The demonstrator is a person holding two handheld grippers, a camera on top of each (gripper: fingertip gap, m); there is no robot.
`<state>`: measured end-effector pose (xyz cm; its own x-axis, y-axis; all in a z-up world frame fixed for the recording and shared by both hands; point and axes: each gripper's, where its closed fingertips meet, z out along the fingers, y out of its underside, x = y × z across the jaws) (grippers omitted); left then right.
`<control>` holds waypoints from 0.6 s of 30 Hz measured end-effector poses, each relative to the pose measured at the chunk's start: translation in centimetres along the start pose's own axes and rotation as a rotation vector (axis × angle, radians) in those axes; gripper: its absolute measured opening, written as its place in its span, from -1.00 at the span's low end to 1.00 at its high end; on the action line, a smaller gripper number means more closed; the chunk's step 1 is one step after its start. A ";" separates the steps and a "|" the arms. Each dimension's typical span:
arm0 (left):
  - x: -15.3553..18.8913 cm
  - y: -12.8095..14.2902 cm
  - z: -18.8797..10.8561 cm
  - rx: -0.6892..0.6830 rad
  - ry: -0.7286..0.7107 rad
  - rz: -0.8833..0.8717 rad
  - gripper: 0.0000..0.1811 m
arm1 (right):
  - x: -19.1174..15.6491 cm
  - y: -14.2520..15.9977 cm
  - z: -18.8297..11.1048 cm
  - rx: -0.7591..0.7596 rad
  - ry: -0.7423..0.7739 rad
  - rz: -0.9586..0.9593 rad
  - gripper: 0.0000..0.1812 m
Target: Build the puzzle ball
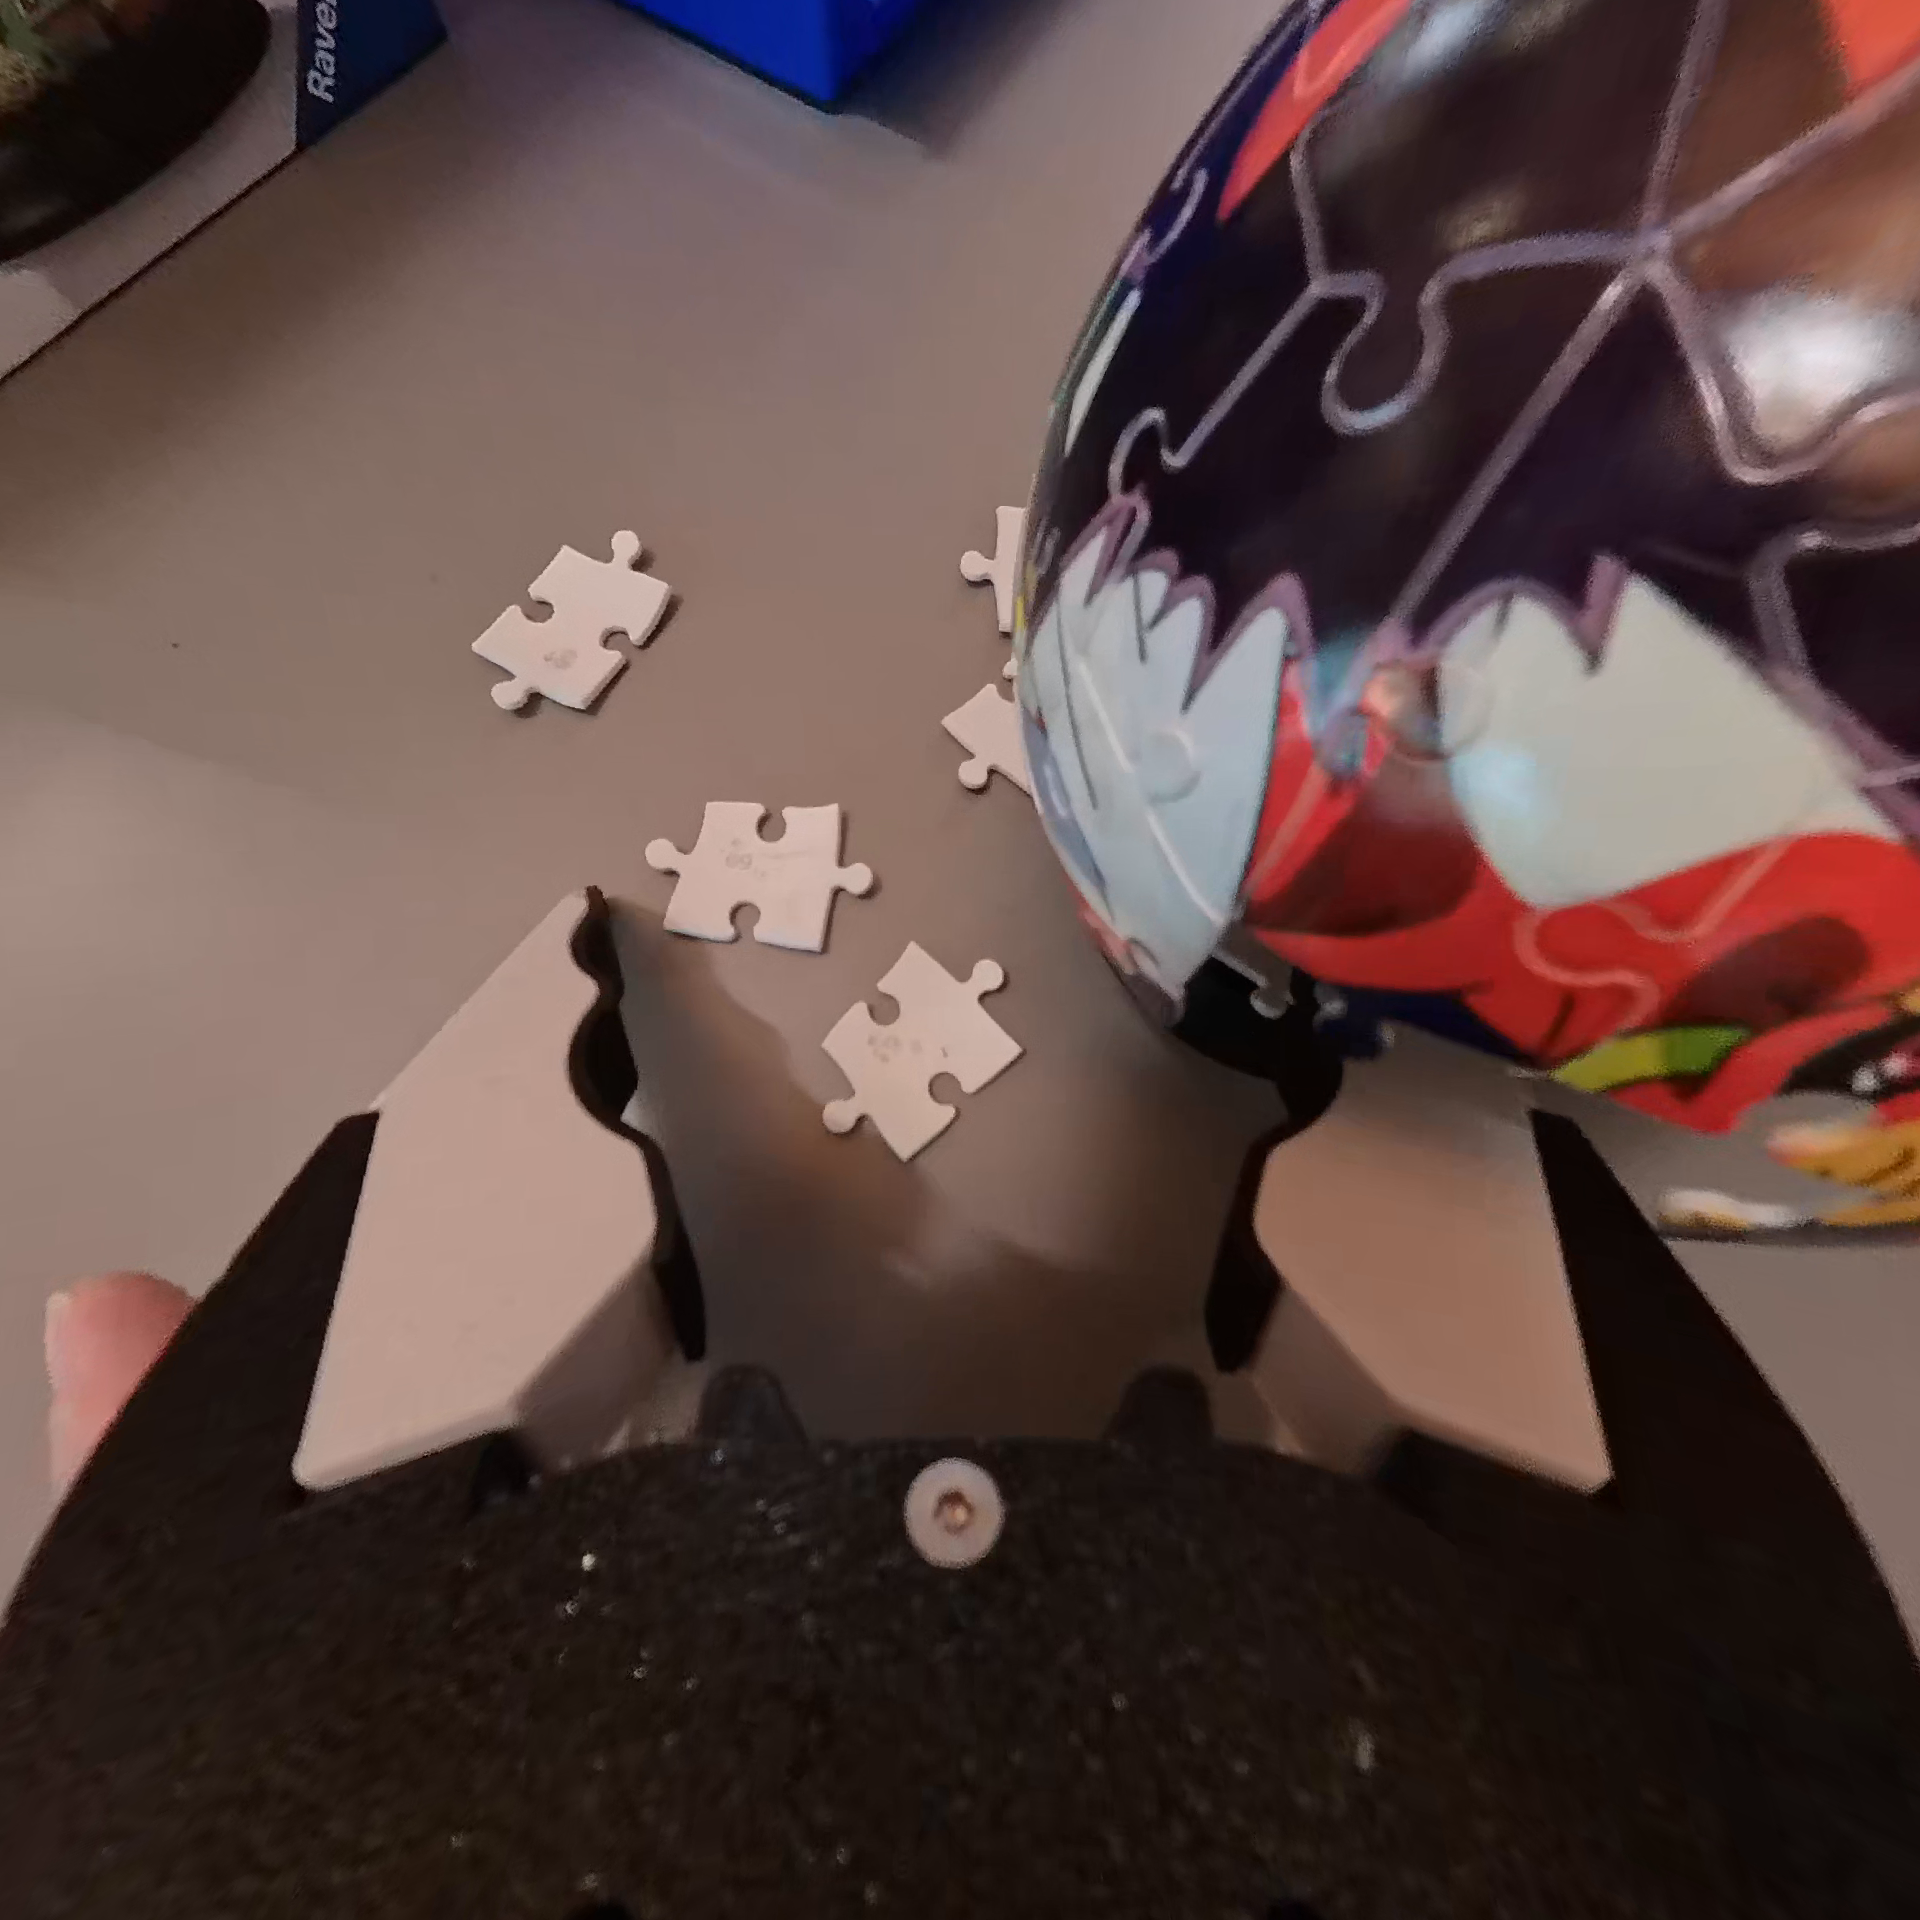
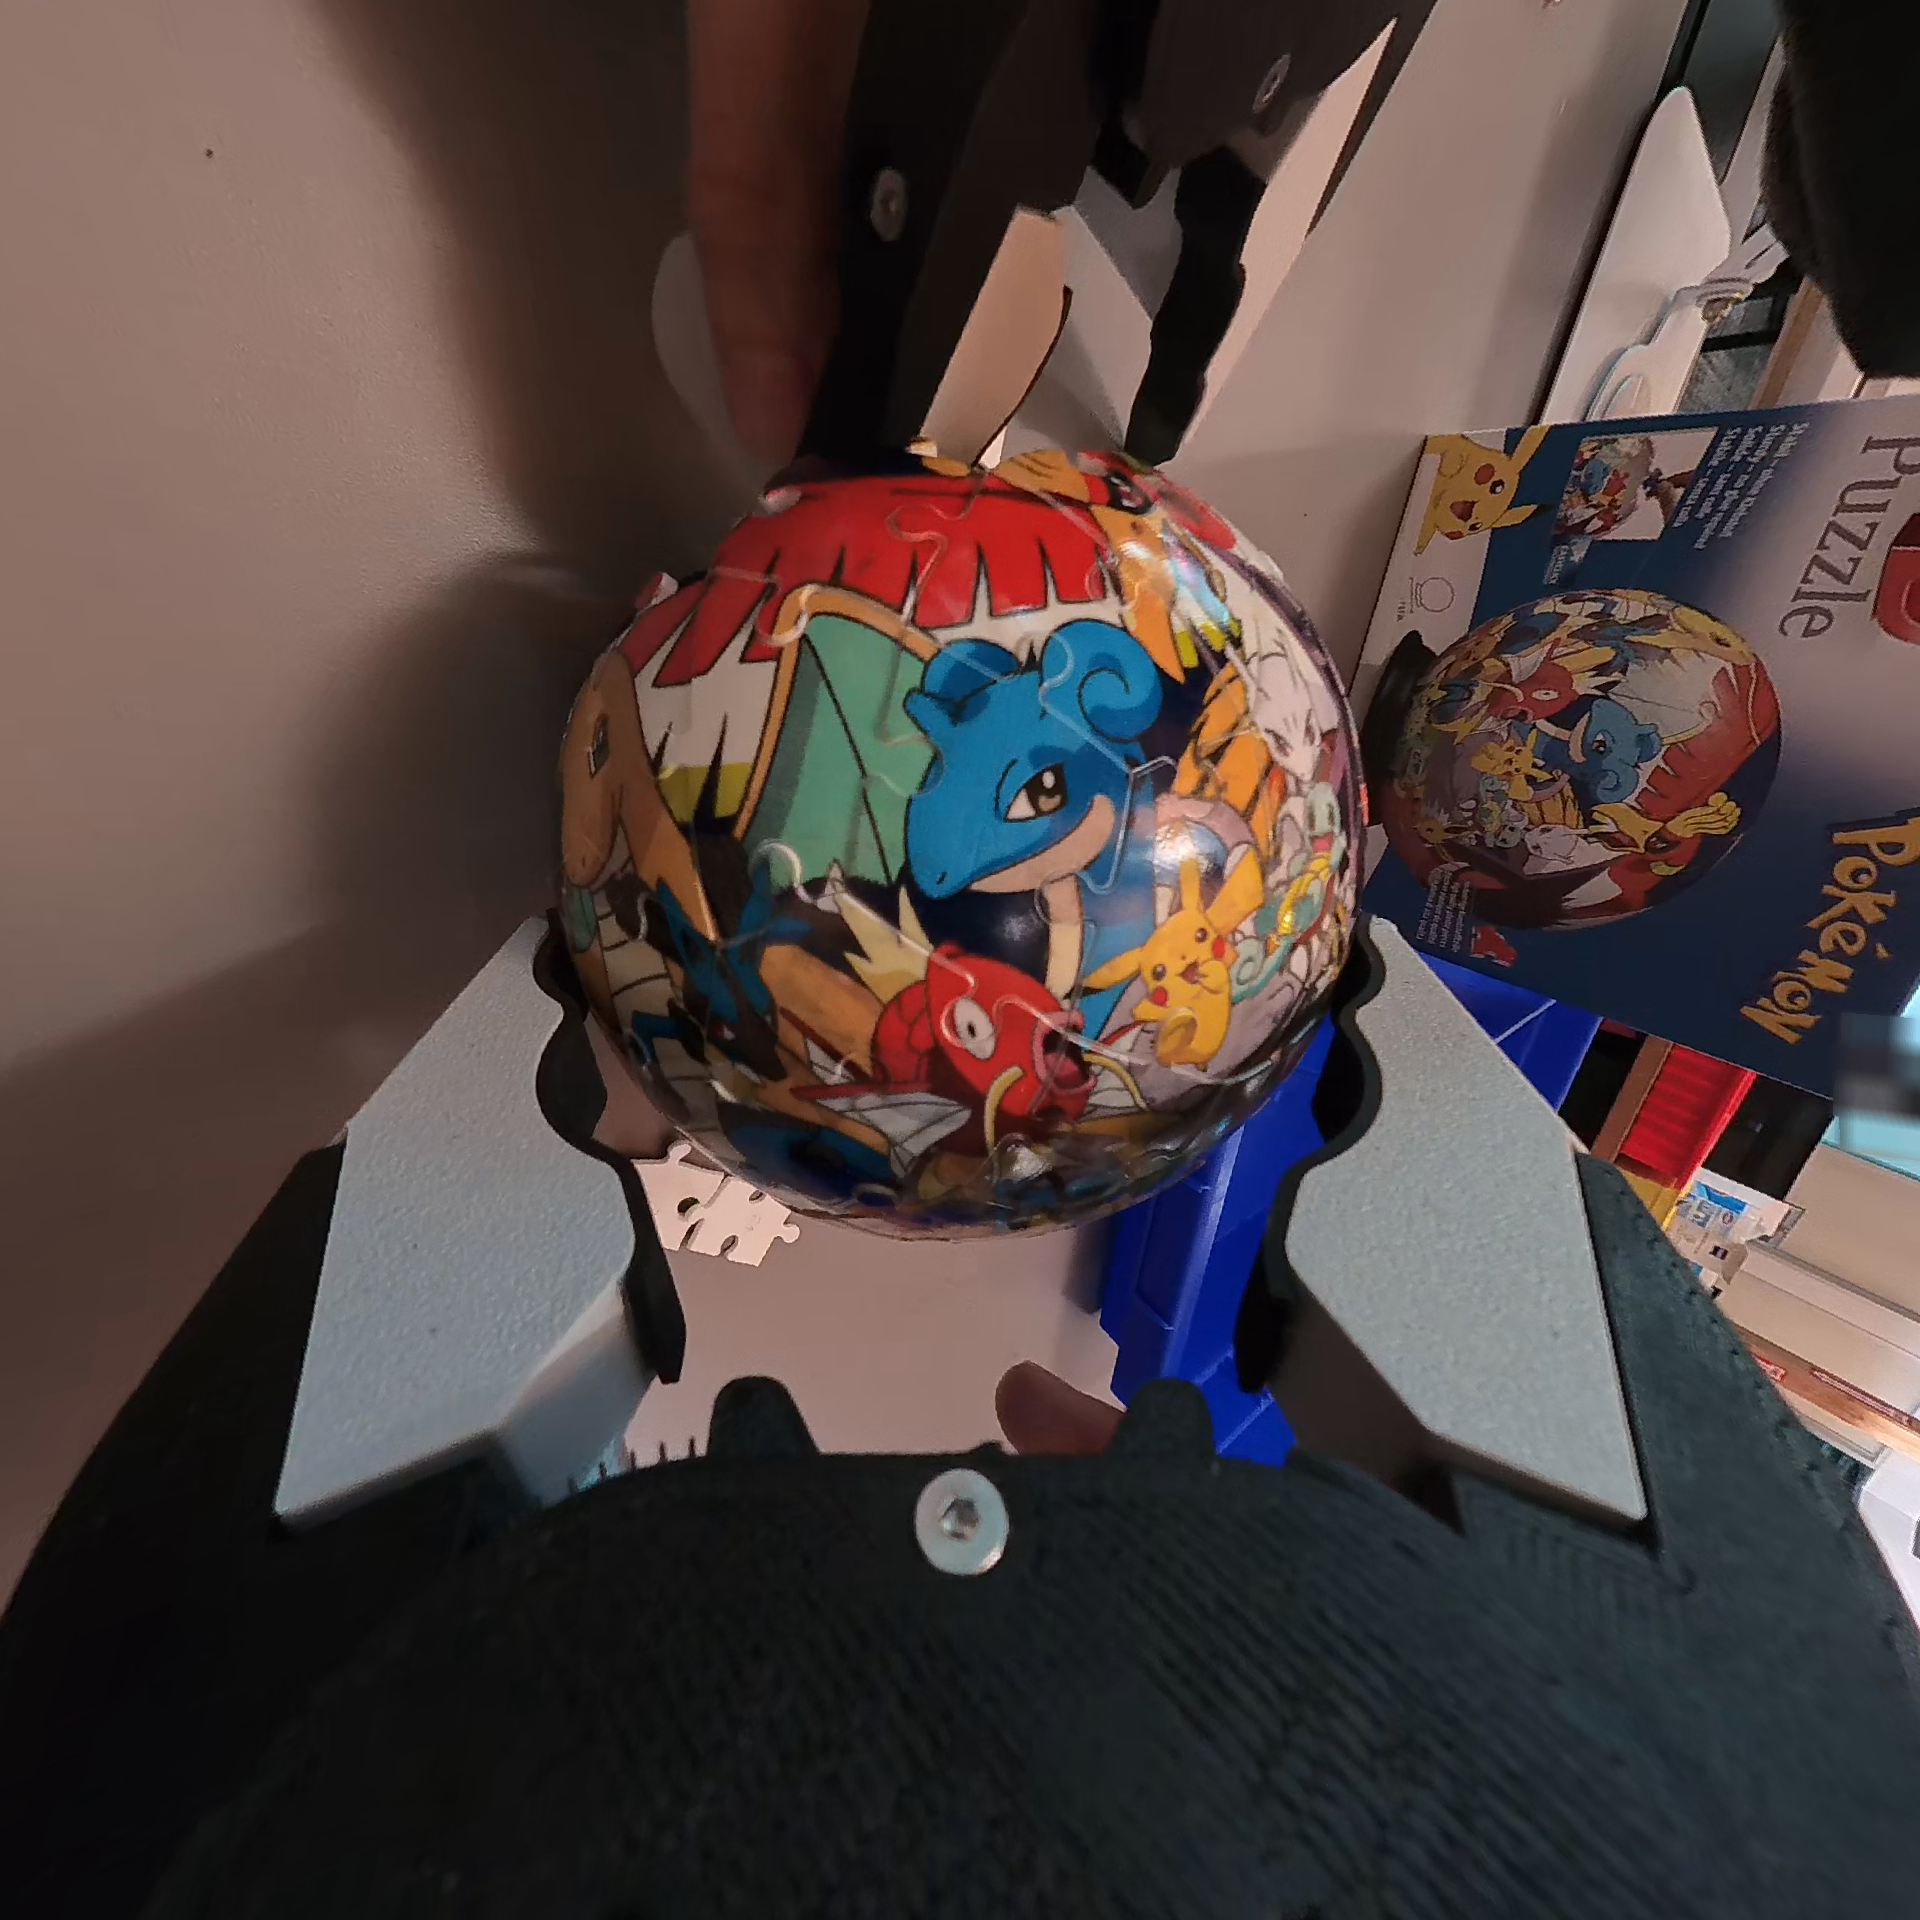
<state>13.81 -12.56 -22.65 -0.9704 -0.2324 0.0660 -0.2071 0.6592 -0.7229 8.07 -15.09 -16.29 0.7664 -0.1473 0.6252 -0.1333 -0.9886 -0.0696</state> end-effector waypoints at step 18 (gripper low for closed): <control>-0.5 -0.5 0.0 0.019 0.039 0.109 0.46 | 0.0 -0.1 0.0 -0.025 0.014 -0.034 0.55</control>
<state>14.38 -12.75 -22.35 -0.9912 -0.1318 0.0126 -0.0979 0.6650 -0.7404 8.11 -14.96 -16.30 0.7618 -0.1130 0.6378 -0.1231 -0.9920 -0.0287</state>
